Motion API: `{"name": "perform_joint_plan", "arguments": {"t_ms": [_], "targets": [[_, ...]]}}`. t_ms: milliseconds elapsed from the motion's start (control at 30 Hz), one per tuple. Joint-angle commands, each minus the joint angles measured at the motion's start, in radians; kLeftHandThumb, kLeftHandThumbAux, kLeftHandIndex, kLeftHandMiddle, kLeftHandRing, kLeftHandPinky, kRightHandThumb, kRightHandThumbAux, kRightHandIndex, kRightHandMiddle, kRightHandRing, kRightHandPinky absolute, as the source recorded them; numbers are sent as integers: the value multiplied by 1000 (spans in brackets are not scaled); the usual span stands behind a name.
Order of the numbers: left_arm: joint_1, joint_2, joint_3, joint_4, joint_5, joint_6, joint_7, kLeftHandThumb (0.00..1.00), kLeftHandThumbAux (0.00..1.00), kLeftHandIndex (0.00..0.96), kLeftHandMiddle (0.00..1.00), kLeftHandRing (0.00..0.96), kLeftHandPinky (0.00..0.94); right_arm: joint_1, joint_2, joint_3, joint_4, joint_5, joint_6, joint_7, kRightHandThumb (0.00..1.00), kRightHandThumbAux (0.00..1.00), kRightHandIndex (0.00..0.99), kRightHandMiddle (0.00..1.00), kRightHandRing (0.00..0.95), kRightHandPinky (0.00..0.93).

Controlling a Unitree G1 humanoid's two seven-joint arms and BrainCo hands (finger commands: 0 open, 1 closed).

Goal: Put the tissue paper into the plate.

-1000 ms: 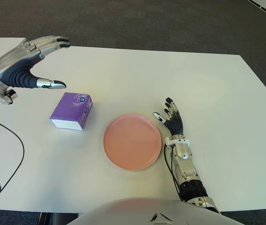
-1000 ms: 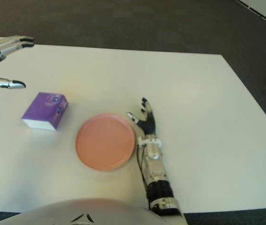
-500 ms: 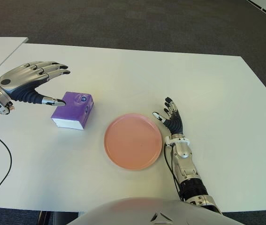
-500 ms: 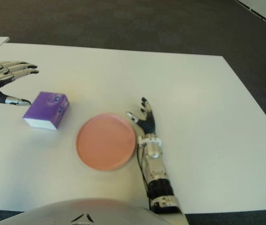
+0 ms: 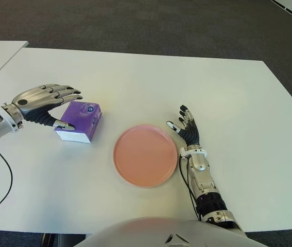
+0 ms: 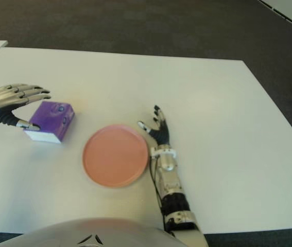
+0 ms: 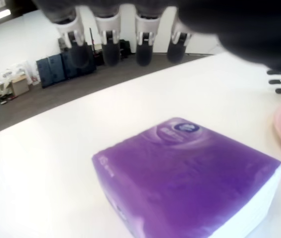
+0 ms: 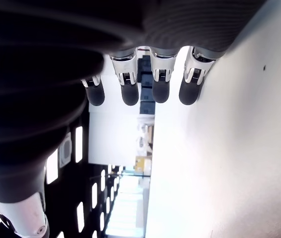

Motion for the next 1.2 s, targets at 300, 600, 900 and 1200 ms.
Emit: {"name": "perform_joint_plan", "arguments": {"t_ms": [300,600,900,1200], "targets": [[-50,-25,-151,50,113,44,83,336,122,0,0,0,0,33,2,-6,68,7,47,6,135,719,0,25,32,71],[-90,-38,-212,86,97,46,87,314,117,0,0,0,0,30,2,-10,79,11,34,8,149,726,0,27,34,77],[-114,-39,-234,84,70,48,69,340,109,0,0,0,0,34,0,-11,74,12,26,7,156,711,0,26,33,69],[-125,-42,-248,83,68,55,68,342,103,0,0,0,0,40,0,-12,66,13,22,6,156,708,0,25,31,73]]}}
